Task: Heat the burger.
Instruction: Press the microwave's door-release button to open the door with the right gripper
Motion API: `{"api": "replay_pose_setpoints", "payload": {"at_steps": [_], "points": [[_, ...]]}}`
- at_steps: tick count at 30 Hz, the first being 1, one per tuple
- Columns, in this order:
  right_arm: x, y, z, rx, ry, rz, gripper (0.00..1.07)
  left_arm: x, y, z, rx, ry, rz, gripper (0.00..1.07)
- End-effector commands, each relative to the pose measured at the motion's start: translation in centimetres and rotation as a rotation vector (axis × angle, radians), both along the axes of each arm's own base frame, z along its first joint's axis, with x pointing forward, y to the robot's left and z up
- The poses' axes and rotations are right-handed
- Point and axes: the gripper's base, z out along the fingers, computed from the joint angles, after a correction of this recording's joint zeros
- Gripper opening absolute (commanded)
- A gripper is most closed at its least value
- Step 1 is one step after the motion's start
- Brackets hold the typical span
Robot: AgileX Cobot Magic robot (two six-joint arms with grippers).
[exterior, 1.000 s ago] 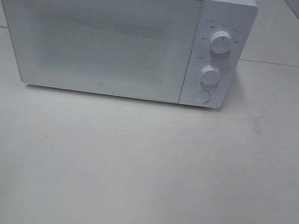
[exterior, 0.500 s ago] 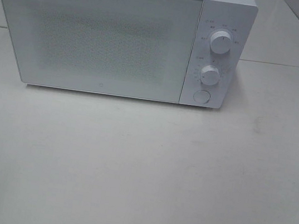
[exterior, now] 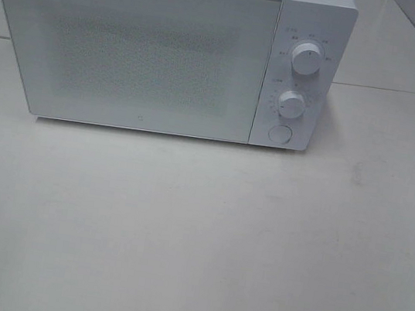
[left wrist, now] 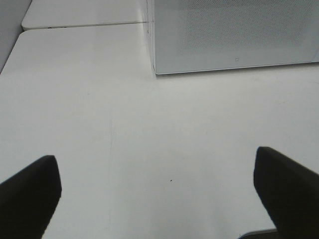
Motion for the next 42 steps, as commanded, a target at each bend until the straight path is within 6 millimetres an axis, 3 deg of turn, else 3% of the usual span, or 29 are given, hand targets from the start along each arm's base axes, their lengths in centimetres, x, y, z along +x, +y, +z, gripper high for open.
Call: {"api": "replay_pose_setpoints", "payload": {"at_steps": [1,23,29,37,40,42], "points": [[-0.4,0.0,0.1,0.015,-0.038,-0.013,0.76,-0.3,0.0,0.0,-0.006,-0.029,0.007,1.00],[-0.4,0.0,0.1,0.016,-0.042,-0.013,0.76,-0.3,0.0,0.0,-0.006,-0.029,0.007,1.00],[-0.1,0.0,1.8,0.023,-0.144,-0.011,0.76,-0.3,0.0,0.0,-0.006,-0.029,0.007,1.00],[3.8,0.4,3.4,0.026,-0.171,-0.009,0.76,-0.3,0.0,0.0,-0.006,-0.029,0.007,1.00],[4.2,0.4,3.5,0.026,-0.173,-0.009,0.76,-0.3,0.0,0.0,-0.006,-0.029,0.007,1.00],[6.0,0.6,3.9,0.026,-0.177,-0.007,0.76,-0.3,0.0,0.0,-0.006,-0.029,0.007,1.00]]}}
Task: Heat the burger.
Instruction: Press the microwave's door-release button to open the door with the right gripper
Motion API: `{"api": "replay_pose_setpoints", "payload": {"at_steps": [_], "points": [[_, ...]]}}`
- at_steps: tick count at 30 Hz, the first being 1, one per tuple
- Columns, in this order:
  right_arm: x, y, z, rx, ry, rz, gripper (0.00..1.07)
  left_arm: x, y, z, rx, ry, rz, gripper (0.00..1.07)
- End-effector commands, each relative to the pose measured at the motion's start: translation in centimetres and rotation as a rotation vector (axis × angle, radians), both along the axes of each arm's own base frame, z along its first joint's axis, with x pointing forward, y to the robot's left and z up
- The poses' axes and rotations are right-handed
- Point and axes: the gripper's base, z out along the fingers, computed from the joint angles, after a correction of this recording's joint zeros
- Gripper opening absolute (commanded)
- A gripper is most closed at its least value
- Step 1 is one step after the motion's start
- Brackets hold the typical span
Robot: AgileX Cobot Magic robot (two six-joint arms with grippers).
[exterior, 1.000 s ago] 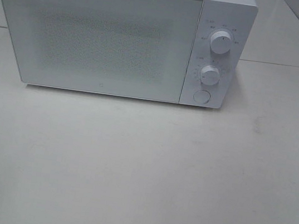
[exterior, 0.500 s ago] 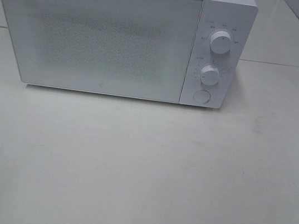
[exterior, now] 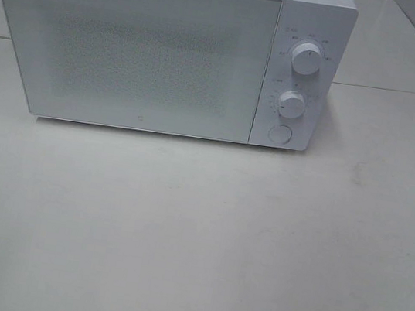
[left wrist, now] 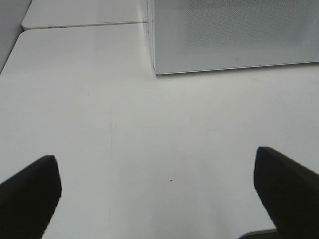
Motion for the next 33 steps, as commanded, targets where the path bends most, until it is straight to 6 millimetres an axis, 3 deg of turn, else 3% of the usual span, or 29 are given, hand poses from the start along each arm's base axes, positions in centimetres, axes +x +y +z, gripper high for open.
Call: {"api": "replay_pose_setpoints", "payload": {"at_steps": [1,17,33], "points": [[1.0,0.1,0.7,0.016,-0.033,-0.011,0.76,-0.3,0.0,0.0,-0.006,-0.029,0.007,1.00],[8.5,0.7,0.3,0.012,-0.005,-0.007,0.75,-0.3,0.0,0.0,-0.006,-0.029,0.007,1.00],[15.9,1.4,-1.5,0.021,-0.102,0.000,0.75,-0.3,0.0,0.0,-0.006,-0.029,0.007,1.00]]}}
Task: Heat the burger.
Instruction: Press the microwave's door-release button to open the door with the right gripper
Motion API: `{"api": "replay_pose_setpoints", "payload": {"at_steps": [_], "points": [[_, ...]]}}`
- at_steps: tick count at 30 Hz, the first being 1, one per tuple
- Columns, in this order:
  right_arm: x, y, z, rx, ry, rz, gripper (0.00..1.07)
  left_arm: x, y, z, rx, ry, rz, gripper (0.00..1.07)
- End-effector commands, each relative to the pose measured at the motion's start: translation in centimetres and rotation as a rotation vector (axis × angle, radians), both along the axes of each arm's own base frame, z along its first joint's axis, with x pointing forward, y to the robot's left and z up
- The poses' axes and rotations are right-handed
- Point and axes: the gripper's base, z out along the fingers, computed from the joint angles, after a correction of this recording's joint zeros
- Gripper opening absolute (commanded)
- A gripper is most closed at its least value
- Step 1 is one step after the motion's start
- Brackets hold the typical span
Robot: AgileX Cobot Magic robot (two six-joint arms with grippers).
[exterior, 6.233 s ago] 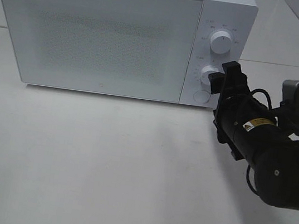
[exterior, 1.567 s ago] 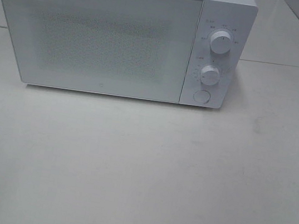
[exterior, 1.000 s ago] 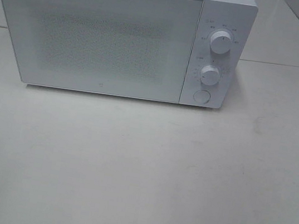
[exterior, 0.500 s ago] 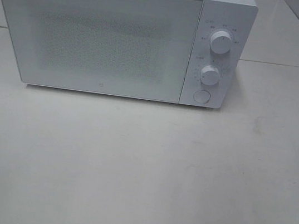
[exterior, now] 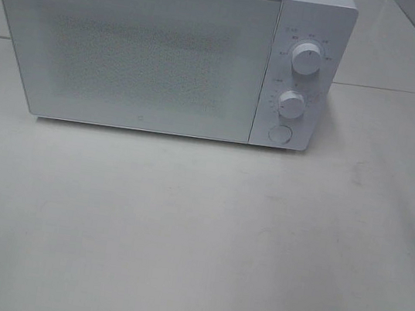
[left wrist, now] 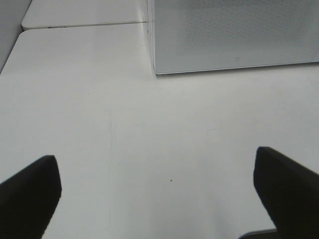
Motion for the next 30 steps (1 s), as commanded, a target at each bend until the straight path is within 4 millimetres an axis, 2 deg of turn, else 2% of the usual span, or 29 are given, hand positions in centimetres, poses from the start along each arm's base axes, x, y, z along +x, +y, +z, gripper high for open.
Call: {"api": "replay_pose_setpoints", "payload": {"at_steps": [1,2,7,8,12,14,15,20,24,26,30], "points": [[1.1,-0.1,0.3,0.018,-0.058,-0.011,0.75,-0.3,0.0,0.0,-0.006,-0.029,0.007,1.00],[1.8,0.0,-0.2,0.004,-0.064,-0.005,0.75,-0.3,0.0,0.0,-0.006,-0.029,0.007,1.00],[2.9,0.1,-1.5,-0.017,-0.110,0.005,0.75,-0.3,0.0,0.0,-0.006,-0.029,0.007,1.00],[3.3,0.2,-2.4,-0.022,-0.119,0.009,0.75,-0.3,0.0,0.0,-0.006,-0.029,0.007,1.00],[3.7,0.3,-3.9,-0.010,-0.106,0.003,0.75,-0.3,0.0,0.0,-0.006,-0.029,0.007,1.00],[3.7,0.8,-5.6,0.004,-0.099,0.008,0.75,-0.3,0.0,0.0,-0.006,-0.029,0.007,1.00],[3.7,0.8,-5.6,0.004,-0.099,0.008,0.75,-0.3,0.0,0.0,-0.006,-0.029,0.007,1.00],[3.9,2.7,-8.3,-0.015,-0.111,0.035,0.75,-0.3,0.0,0.0,-0.006,-0.029,0.007,1.00],[4.0,3.7,-9.2,-0.031,-0.121,0.041,0.75,-0.3,0.0,0.0,-0.006,-0.029,0.007,1.00],[4.1,5.3,-10.3,-0.067,-0.126,0.061,0.75,-0.3,0.0,0.0,-0.006,-0.029,0.007,1.00],[4.0,6.5,-11.0,-0.067,-0.123,0.082,0.75,-0.3,0.0,0.0,-0.006,-0.029,0.007,1.00]]}}
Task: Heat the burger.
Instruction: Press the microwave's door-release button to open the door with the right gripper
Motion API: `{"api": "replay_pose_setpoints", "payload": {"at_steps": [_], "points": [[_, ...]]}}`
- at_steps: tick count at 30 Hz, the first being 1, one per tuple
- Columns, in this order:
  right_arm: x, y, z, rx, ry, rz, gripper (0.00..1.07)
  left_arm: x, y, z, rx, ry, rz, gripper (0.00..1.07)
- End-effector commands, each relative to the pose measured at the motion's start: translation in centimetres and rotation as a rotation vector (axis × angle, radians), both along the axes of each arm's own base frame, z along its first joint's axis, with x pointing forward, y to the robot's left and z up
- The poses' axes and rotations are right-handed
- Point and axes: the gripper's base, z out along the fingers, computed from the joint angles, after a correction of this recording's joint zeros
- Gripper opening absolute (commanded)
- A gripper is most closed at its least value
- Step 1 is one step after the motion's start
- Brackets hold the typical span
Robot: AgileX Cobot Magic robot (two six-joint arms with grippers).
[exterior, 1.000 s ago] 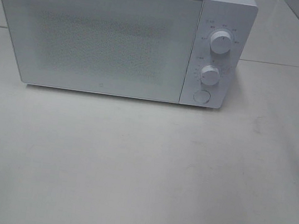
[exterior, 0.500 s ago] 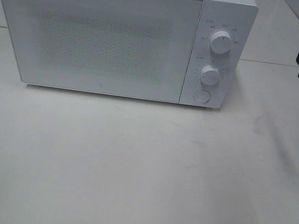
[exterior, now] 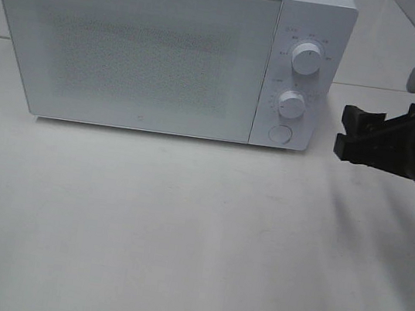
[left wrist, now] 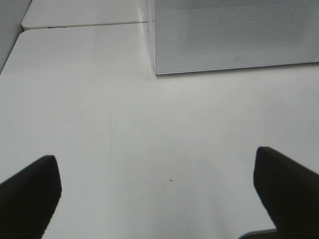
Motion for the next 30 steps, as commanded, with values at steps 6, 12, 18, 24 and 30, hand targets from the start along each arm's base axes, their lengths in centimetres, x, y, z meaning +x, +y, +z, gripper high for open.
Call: {"api": "replay_pose_setpoints", "payload": {"at_steps": [6,12,18,24,30], "points": [[-0.5,2.9,-2.0,-0.014,-0.004,0.018,0.75,-0.3,0.0,0.0,-0.006,-0.029,0.007,1.00],[-1.1,4.5,-3.8,-0.023,0.030,0.012,0.75,-0.3,0.0,0.0,-0.006,-0.029,0.007,1.00],[-2.0,5.6,-4.7,-0.014,0.058,0.008,0.75,-0.3,0.0,0.0,-0.006,-0.029,0.007,1.00],[-2.2,5.8,-4.7,0.080,0.073,-0.023,0.75,-0.3,0.0,0.0,-0.006,-0.029,0.007,1.00],[-2.1,5.7,-4.7,0.307,0.105,-0.104,0.75,-0.3,0.0,0.0,-0.006,-0.029,0.007,1.00]]}}
